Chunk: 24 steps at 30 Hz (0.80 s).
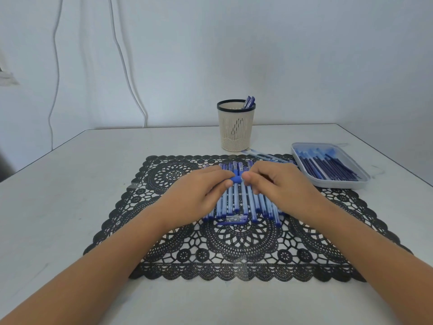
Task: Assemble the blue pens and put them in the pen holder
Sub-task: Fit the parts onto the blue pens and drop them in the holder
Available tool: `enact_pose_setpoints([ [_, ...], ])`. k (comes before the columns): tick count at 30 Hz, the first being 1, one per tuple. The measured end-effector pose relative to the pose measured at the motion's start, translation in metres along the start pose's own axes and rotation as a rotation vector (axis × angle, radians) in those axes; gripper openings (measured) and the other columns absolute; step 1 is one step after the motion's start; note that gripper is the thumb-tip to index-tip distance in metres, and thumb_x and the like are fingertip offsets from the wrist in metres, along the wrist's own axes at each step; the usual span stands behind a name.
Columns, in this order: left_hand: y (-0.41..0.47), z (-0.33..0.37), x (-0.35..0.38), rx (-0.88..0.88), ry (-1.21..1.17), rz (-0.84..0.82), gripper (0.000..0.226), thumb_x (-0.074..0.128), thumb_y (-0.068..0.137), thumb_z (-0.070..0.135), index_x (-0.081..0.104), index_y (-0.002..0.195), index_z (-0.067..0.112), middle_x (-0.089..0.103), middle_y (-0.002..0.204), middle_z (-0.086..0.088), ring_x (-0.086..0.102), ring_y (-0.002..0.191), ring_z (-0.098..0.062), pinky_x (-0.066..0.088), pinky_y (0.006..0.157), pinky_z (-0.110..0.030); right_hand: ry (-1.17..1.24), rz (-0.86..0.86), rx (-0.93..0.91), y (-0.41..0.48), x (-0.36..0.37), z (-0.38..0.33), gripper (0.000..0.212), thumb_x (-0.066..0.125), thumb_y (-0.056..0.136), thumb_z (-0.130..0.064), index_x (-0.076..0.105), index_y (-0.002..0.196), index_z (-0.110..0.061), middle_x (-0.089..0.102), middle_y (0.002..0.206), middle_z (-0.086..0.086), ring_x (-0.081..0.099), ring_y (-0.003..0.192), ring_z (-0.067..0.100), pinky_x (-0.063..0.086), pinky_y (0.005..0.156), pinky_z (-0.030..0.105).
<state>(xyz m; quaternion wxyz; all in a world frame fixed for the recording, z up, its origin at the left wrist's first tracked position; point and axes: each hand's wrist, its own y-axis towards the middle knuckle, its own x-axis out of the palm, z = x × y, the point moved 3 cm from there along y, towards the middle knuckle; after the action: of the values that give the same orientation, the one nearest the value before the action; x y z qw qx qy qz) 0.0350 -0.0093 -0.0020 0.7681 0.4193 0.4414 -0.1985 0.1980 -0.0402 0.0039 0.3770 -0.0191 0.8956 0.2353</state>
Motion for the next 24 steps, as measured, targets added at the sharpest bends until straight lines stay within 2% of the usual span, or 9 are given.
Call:
enact_pose_setpoints([
  [5, 0.0013, -0.0021, -0.0032, -0.136, -0.201, -0.088, 0.033, 0.04, 0.097, 0.03, 0.064, 0.094, 0.008, 0.045, 0.057, 0.004, 0.039, 0.05, -0.007, 0.031, 0.049, -0.017, -0.079, 0.033, -0.15, 0.0002, -0.0024, 0.0004, 0.018, 0.055, 0.09, -0.028, 0.065, 0.084, -0.015, 0.061, 0.065, 0.002, 0.051, 0.06, 0.015, 0.041, 0.058, 0.025],
  [9, 0.0016, -0.0001, -0.0039, -0.096, -0.106, -0.035, 0.034, 0.039, 0.096, 0.034, 0.065, 0.1, 0.011, 0.052, 0.066, 0.01, 0.049, 0.063, -0.009, 0.037, 0.058, -0.015, -0.012, 0.033, -0.041, 0.001, -0.0006, 0.0018, 0.031, 0.049, 0.088, -0.044, 0.064, 0.082, -0.017, 0.06, 0.068, -0.007, 0.052, 0.065, 0.002, 0.04, 0.061, 0.011],
  [11, 0.0002, -0.0007, -0.0028, -0.073, -0.041, -0.029, 0.033, 0.039, 0.096, 0.033, 0.064, 0.106, 0.013, 0.05, 0.069, 0.017, 0.051, 0.068, -0.003, 0.037, 0.061, -0.011, -0.008, -0.03, 0.052, 0.0013, 0.0005, 0.0042, 0.04, 0.041, 0.087, -0.05, 0.062, 0.078, -0.017, 0.06, 0.067, -0.004, 0.051, 0.059, 0.005, 0.04, 0.058, 0.014],
  [13, -0.0007, -0.0026, -0.0024, -0.07, 0.0, -0.037, 0.031, 0.041, 0.096, 0.031, 0.063, 0.109, 0.014, 0.046, 0.071, 0.023, 0.049, 0.069, 0.006, 0.035, 0.062, -0.008, -0.001, -0.068, 0.079, 0.0015, 0.0015, 0.0066, 0.027, 0.047, 0.091, -0.041, 0.061, 0.078, -0.022, 0.063, 0.073, -0.003, 0.055, 0.063, 0.007, 0.043, 0.063, 0.017],
  [15, -0.0005, -0.003, -0.0031, -0.06, 0.01, -0.029, 0.031, 0.041, 0.096, 0.032, 0.063, 0.11, 0.014, 0.045, 0.073, 0.026, 0.048, 0.07, 0.01, 0.033, 0.062, -0.007, 0.058, -0.092, 0.077, 0.0018, 0.0027, 0.0083, 0.004, 0.057, 0.089, -0.033, 0.057, 0.086, -0.03, 0.063, 0.084, -0.008, 0.057, 0.073, 0.001, 0.042, 0.068, 0.011],
  [17, 0.0002, -0.0021, -0.0036, -0.046, 0.017, -0.016, 0.035, 0.039, 0.094, 0.035, 0.063, 0.11, 0.015, 0.045, 0.074, 0.026, 0.049, 0.07, 0.008, 0.033, 0.062, -0.008, 0.108, -0.102, 0.097, 0.0018, 0.0039, 0.0083, 0.009, 0.06, 0.085, -0.036, 0.053, 0.09, -0.034, 0.061, 0.09, -0.011, 0.058, 0.081, 0.003, 0.044, 0.073, 0.014],
  [21, -0.0002, -0.0011, -0.0026, -0.04, 0.028, -0.027, 0.031, 0.041, 0.096, 0.032, 0.062, 0.111, 0.015, 0.043, 0.074, 0.027, 0.047, 0.073, 0.012, 0.033, 0.064, -0.005, 0.054, -0.105, 0.114, 0.0014, 0.0038, 0.0055, 0.021, 0.052, 0.088, -0.042, 0.059, 0.079, -0.025, 0.062, 0.072, -0.01, 0.058, 0.066, 0.004, 0.043, 0.063, 0.014],
  [23, -0.0004, -0.0009, -0.0033, -0.036, 0.025, -0.019, 0.031, 0.041, 0.096, 0.031, 0.062, 0.111, 0.014, 0.043, 0.074, 0.027, 0.047, 0.074, 0.013, 0.033, 0.065, -0.005, 0.08, -0.115, 0.098, 0.0013, 0.0044, 0.0046, 0.006, 0.059, 0.086, -0.035, 0.055, 0.088, -0.032, 0.062, 0.084, -0.012, 0.057, 0.073, -0.001, 0.041, 0.068, 0.012],
  [24, -0.0003, -0.001, -0.0038, -0.032, 0.024, -0.014, 0.032, 0.041, 0.095, 0.031, 0.062, 0.111, 0.014, 0.043, 0.074, 0.027, 0.048, 0.075, 0.013, 0.033, 0.065, -0.004, 0.104, -0.113, 0.1, 0.0015, 0.0047, 0.0057, 0.014, 0.062, 0.084, -0.036, 0.052, 0.093, -0.035, 0.06, 0.09, -0.012, 0.058, 0.078, -0.001, 0.042, 0.071, 0.013],
])
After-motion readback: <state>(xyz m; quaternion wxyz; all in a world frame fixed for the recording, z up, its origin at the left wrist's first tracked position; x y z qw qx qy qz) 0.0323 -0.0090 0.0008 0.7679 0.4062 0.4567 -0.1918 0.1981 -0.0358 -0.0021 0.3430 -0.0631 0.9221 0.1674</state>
